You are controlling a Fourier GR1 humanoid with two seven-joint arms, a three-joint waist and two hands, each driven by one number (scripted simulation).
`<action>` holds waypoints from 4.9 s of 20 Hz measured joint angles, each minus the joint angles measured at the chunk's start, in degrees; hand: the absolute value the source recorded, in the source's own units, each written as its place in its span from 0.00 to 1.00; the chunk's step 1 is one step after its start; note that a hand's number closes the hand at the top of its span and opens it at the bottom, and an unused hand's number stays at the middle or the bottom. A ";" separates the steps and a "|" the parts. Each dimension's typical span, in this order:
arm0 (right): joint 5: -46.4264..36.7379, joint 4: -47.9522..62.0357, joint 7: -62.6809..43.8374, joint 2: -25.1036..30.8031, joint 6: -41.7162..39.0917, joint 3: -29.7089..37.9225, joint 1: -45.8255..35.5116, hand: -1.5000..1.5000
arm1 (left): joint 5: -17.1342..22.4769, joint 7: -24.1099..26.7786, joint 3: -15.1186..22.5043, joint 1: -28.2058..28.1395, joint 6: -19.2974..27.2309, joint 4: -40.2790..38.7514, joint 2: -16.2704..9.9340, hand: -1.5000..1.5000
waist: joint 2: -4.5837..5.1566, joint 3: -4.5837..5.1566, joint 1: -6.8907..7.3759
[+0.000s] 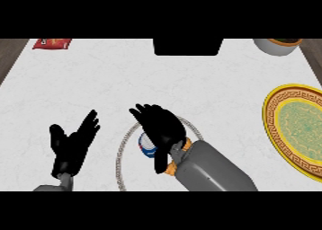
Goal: Pick the can from the placemat and place it in the plate
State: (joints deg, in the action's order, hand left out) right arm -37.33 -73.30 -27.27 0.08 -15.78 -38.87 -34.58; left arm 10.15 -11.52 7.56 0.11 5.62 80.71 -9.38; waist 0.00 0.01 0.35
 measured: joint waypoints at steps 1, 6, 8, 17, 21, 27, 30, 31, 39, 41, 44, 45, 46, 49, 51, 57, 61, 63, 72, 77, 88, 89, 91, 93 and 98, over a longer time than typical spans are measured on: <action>0.03 1.36 0.40 -0.01 0.44 0.05 -0.72 0.00 | -0.46 0.43 0.12 0.07 0.26 -0.69 0.65 0.50 | 0.00 -0.01 0.03; 0.61 4.88 1.48 -0.03 1.75 -1.44 -1.17 0.00 | -1.26 -0.50 0.08 -1.33 -0.35 1.46 1.07 0.50 | 0.02 -0.01 0.20; 1.84 6.39 1.03 -0.05 2.49 -2.84 -2.11 0.00 | -1.97 -0.12 0.39 -1.78 -0.42 1.29 1.57 0.50 | 0.04 -0.01 0.27; 0.07 14.11 7.34 0.13 4.39 -7.24 -5.41 1.00 | -3.31 0.86 -0.43 -0.26 -0.66 -1.48 2.96 0.50 | -0.05 -0.03 0.33; -2.49 14.17 9.21 -0.01 5.61 -6.90 -4.79 1.00 | -3.07 0.34 -1.54 -0.49 -1.57 -0.64 2.52 0.50 | -0.15 -0.06 0.19; -6.69 5.22 8.48 3.19 10.75 -7.45 2.37 1.00 | -2.85 -1.49 -2.06 -2.81 -1.46 2.95 2.05 0.50 | -0.50 -0.05 -1.11; -8.20 -2.60 7.63 7.54 16.24 -8.92 11.28 1.00 | -2.15 -1.97 -3.60 -3.68 -0.84 3.28 1.57 0.50 | -1.40 -0.14 -3.88; -8.64 -5.38 7.63 8.93 18.40 -9.14 13.97 1.00 | -1.94 -1.88 -4.16 -4.13 -0.61 3.23 1.43 0.50 | -1.66 -0.16 -4.73; -12.59 -30.42 9.49 21.39 36.31 -8.08 33.56 1.00 | -1.55 -0.49 -5.35 -6.99 -0.20 3.81 1.30 0.50 | -1.88 -0.09 -7.28; -12.55 -36.40 9.96 24.57 40.68 -6.85 39.10 1.00 | -1.66 -0.61 -5.08 -6.64 -0.11 3.93 1.57 0.50 | -1.62 -0.09 -7.12; -9.98 -43.59 11.37 29.02 47.55 -3.80 47.60 1.00 | -1.72 -0.11 -4.64 -6.93 -0.69 4.29 1.58 0.50 | -1.21 -0.13 -6.15; -9.05 -45.83 11.93 30.59 49.72 -2.64 50.43 1.00 | -1.72 -0.14 -4.68 -6.56 -0.74 4.11 1.56 0.50 | -1.08 -0.13 -5.89; -7.52 -47.77 12.65 32.15 51.70 -1.44 53.09 1.00 | -1.79 -0.35 -4.57 -6.21 -0.92 4.04 1.45 0.50 | -0.94 -0.13 -5.42; -0.44 -51.78 16.28 36.10 57.28 2.72 59.14 1.00 | -1.80 0.08 -4.26 -5.80 -1.77 3.63 1.36 0.50 | -0.64 -0.17 -4.15; 5.94 -52.97 19.39 38.00 59.97 5.83 61.12 1.00 | -2.11 -0.08 -3.85 -4.75 -1.81 3.15 1.65 0.50 | -0.47 -0.23 -3.45; 25.00 -46.13 31.55 40.35 62.25 18.43 60.56 1.00 | -2.78 -0.73 -3.23 -2.69 -1.64 2.24 2.33 0.50 | -0.20 -0.27 -1.77; 35.41 -36.28 38.87 39.30 59.66 27.98 55.77 1.00 | -2.47 -0.16 -3.26 -2.42 -2.86 1.27 2.09 0.50 | -0.05 -0.27 -0.95; 39.99 -30.02 42.56 38.94 56.68 32.34 52.39 1.00 | -2.96 -0.60 -2.90 -1.81 -2.28 1.43 2.57 0.50 | 0.01 -0.26 -0.57; 48.59 4.15 58.05 38.14 41.86 43.74 32.44 1.00 | -3.37 -2.49 -2.54 -0.61 -2.57 2.43 2.70 0.50 | 0.26 -0.15 0.73; 46.58 22.50 60.40 39.39 36.95 44.57 22.37 0.00 | -4.26 -1.33 -1.89 -0.21 -2.59 1.27 3.47 0.50 | 0.54 -0.13 1.59; 38.58 47.91 65.86 38.30 26.09 39.61 8.69 0.00 | -4.26 -1.53 -1.76 1.54 -3.14 0.28 4.07 0.50 | 0.99 -0.27 2.71; 39.13 49.23 67.35 38.16 24.58 40.33 7.83 0.00 | -4.00 -1.84 -2.05 1.43 -3.35 0.55 3.75 0.50 | 0.93 -0.26 2.55; 40.97 51.10 70.40 37.89 21.99 42.42 6.45 0.00 | -4.51 -1.43 -1.84 1.56 -2.99 -0.04 4.09 0.50 | 0.94 -0.27 2.29; 43.25 52.94 72.79 38.08 18.97 44.90 5.41 0.00 | -4.25 -1.05 -2.14 1.23 -3.34 -0.47 3.95 0.50 | 0.93 -0.31 2.11; 47.40 58.41 75.52 40.50 11.28 49.94 3.95 0.00 | -4.87 -1.22 -1.87 0.29 -2.34 1.06 4.42 0.50 | 0.78 -0.31 1.72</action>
State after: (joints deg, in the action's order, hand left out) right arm 10.07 -14.89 48.26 40.58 -4.50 11.07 -30.63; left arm 5.28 -12.75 5.69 0.40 3.28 81.77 -4.96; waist 0.79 -0.30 2.07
